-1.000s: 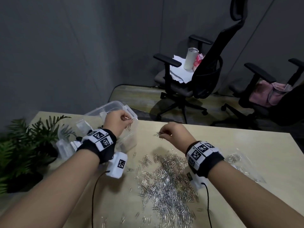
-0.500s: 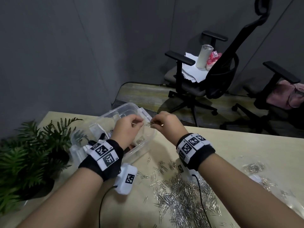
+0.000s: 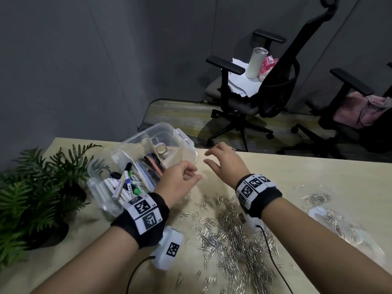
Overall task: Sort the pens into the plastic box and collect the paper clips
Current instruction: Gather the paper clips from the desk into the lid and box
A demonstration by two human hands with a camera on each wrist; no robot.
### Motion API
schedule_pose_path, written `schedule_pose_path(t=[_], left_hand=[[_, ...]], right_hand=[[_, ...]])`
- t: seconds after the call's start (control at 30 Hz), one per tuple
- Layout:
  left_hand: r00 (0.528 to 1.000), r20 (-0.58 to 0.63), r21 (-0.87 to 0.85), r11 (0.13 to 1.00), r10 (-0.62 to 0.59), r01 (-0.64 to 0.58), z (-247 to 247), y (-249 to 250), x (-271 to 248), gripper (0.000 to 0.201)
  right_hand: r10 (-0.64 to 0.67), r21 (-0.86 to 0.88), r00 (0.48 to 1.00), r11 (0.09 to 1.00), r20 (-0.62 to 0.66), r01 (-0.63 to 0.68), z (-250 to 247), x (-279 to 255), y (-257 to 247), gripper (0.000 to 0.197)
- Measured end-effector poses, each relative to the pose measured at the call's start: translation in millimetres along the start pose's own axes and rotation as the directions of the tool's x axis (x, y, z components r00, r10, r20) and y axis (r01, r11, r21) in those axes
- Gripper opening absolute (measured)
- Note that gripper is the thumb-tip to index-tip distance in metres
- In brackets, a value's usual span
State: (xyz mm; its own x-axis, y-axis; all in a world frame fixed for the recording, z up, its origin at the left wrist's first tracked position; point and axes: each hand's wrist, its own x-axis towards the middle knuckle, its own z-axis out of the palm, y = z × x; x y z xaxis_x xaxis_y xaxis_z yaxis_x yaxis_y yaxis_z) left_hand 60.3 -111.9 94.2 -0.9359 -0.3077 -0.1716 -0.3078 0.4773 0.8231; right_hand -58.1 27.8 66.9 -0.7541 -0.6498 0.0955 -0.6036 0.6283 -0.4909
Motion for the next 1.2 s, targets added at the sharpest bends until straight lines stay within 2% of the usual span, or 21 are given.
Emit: schedule_pose_path(t=[0.07, 0.2, 0.27, 0.37, 0.43, 0.5, 0.57, 0.63, 0.73, 0.83, 0.9, 0.97, 1.07, 1.13, 1.2], left_hand=[[0.998, 0.061, 0.061, 0.998, -0.009, 0.005, 19.4, -4.1, -6.4, 0.025], [0.969, 0.244, 0.198, 0.980, -0.050, 0.000, 58.5, -17.5, -17.5, 0.043], [0.958, 0.265, 0.283, 0.959, -0.107, 0.028, 77.7, -31.6, -16.5, 0.055], [0.954, 0.223, 0.403, 0.910, -0.202, 0.099, 99.0, -52.2, -10.0, 0.076], [0.953, 0.190, 0.483, 0.868, -0.235, 0.117, 106.5, -63.6, -7.2, 0.089], [0.937, 0.219, 0.531, 0.839, -0.271, 0.118, 111.1, -74.4, -6.8, 0.097], [0.917, 0.288, 0.556, 0.828, -0.276, 0.075, 114.5, -80.3, -9.2, 0.098], [0.916, 0.332, 0.549, 0.836, -0.223, 0.005, 117.7, -80.7, -14.1, 0.091], [0.923, 0.364, 0.508, 0.857, -0.121, -0.088, 120.7, -74.5, -20.2, 0.079], [0.942, 0.328, 0.450, 0.889, -0.075, -0.086, 123.6, -68.8, -16.9, 0.079], [0.952, 0.294, 0.444, 0.895, -0.090, -0.053, 127.1, -65.7, -10.5, 0.089], [0.950, 0.280, 0.502, 0.864, -0.136, -0.024, 132.2, -63.0, -4.4, 0.105], [0.932, 0.311, 0.603, 0.797, -0.186, -0.042, 144.0, -58.9, 2.9, 0.123], [0.928, 0.334, 0.640, 0.763, -0.167, -0.093, 152.3, -58.8, 6.9, 0.123], [0.931, 0.344, 0.630, 0.764, -0.119, -0.136, 157.3, -61.0, 10.1, 0.110]], right_hand=[[0.144, -0.106, 0.983, 0.986, 0.115, -0.132, 4.4, -24.0, 26.7, 0.046], [0.372, -0.256, 0.880, 0.918, 0.296, -0.302, 21.2, -73.8, 68.5, 0.077], [0.443, -0.283, 0.832, 0.889, 0.335, -0.360, 26.7, -93.3, 83.7, 0.083], [0.498, -0.310, 0.779, 0.862, 0.381, -0.401, 31.6, -114.1, 104.2, 0.098], [0.476, -0.293, 0.763, 0.878, 0.438, -0.379, 34.4, -124.3, 112.3, 0.104], [0.428, -0.267, 0.759, 0.903, 0.491, -0.337, 38.3, -132.3, 114.9, 0.100], [0.388, -0.248, 0.762, 0.921, 0.518, -0.300, 40.7, -139.6, 112.3, 0.096], [0.358, -0.217, 0.766, 0.934, 0.534, -0.285, 42.3, -147.3, 106.9, 0.093], [0.304, -0.141, 0.810, 0.953, 0.502, -0.270, 42.0, -154.5, 102.9, 0.081], [0.277, -0.019, 0.858, 0.954, 0.432, -0.299, 35.6, -145.7, 109.9, 0.069], [0.293, -0.021, 0.864, 0.950, 0.408, -0.312, 32.4, -133.3, 116.1, 0.078], [0.299, -0.089, 0.861, 0.953, 0.412, -0.288, 31.9, -119.9, 119.3, 0.096], [0.242, -0.162, 0.847, 0.969, 0.473, -0.187, 35.1, -102.8, 120.6, 0.117], [0.216, -0.209, 0.816, 0.971, 0.536, -0.120, 36.9, -97.0, 121.0, 0.120], [0.213, -0.262, 0.792, 0.963, 0.573, -0.069, 39.2, -97.7, 121.3, 0.115]])
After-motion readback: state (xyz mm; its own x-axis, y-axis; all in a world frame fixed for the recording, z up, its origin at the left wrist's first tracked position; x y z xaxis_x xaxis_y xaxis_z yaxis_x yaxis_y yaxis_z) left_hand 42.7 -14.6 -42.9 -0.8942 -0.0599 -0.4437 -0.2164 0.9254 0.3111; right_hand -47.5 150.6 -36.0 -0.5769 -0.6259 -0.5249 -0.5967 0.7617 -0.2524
